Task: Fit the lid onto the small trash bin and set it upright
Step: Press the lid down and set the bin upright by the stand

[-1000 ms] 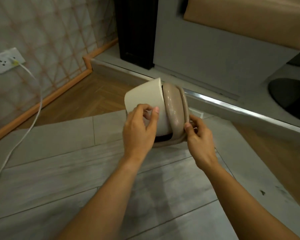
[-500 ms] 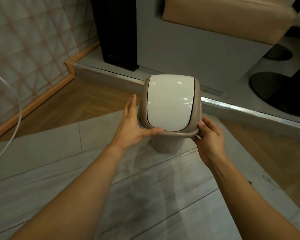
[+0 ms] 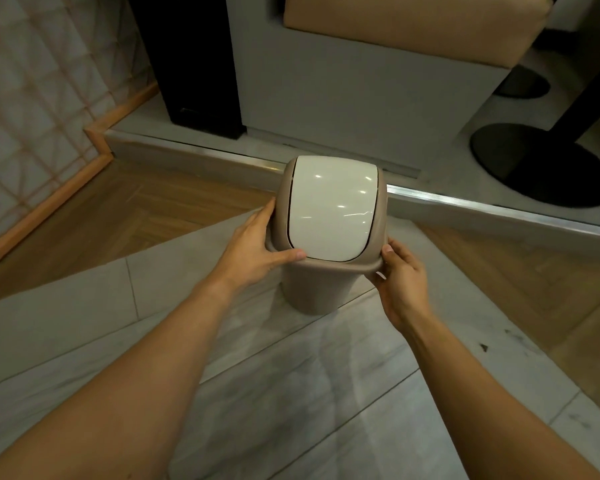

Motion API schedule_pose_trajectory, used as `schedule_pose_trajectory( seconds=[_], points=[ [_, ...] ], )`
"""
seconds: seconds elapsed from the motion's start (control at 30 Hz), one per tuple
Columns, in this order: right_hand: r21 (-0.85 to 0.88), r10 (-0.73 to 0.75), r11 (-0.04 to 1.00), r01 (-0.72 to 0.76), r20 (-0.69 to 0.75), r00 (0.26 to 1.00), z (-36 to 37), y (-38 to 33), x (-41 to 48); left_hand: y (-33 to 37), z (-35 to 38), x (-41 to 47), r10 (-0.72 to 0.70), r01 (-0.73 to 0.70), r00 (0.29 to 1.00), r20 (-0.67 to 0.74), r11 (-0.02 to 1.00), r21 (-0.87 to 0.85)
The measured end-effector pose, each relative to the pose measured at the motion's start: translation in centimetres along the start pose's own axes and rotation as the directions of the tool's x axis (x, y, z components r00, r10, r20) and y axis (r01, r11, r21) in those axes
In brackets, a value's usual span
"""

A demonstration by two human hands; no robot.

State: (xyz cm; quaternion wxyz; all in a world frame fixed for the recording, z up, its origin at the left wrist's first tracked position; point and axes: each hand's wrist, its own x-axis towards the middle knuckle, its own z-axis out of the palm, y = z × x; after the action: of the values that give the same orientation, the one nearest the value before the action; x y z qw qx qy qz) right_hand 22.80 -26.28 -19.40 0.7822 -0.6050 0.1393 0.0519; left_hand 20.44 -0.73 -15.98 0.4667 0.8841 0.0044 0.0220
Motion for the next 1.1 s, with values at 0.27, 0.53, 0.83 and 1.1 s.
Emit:
schedule_pose_trajectory(
  seconds=[0.27, 0.53, 0.83, 1.1],
  points=[
    [-0.400, -0.148, 0.907, 0.133, -0.006, 0.989, -1.0, 1.4, -0.1, 0.2, 0.1, -0.1, -0.011, 0.012, 1.000, 0.023, 0.999, -0.048],
    [-0.799, -0.459, 0.418, 0.433, 0.227, 0.859, -1.8, 1.4, -1.6, -0.3, 0.5, -0.6, -0.080, 0.080, 0.997, -0.001, 0.996, 0.032],
    [-0.829, -0.290, 0.378, 0.412, 0.317, 0.903, -0.8, 2.4, -1.4, 0.1, 1.9, -1.4, -0.069, 0.069, 0.998, 0.003, 0.998, -0.014],
    [-0.845, -0.328, 0.336, 0.416, 0.309, 0.893, -0.2, 2.3, -0.9, -0.5, 2.0, -0.5, -0.031, 0.031, 0.999, 0.014, 0.999, -0.017]
  ],
)
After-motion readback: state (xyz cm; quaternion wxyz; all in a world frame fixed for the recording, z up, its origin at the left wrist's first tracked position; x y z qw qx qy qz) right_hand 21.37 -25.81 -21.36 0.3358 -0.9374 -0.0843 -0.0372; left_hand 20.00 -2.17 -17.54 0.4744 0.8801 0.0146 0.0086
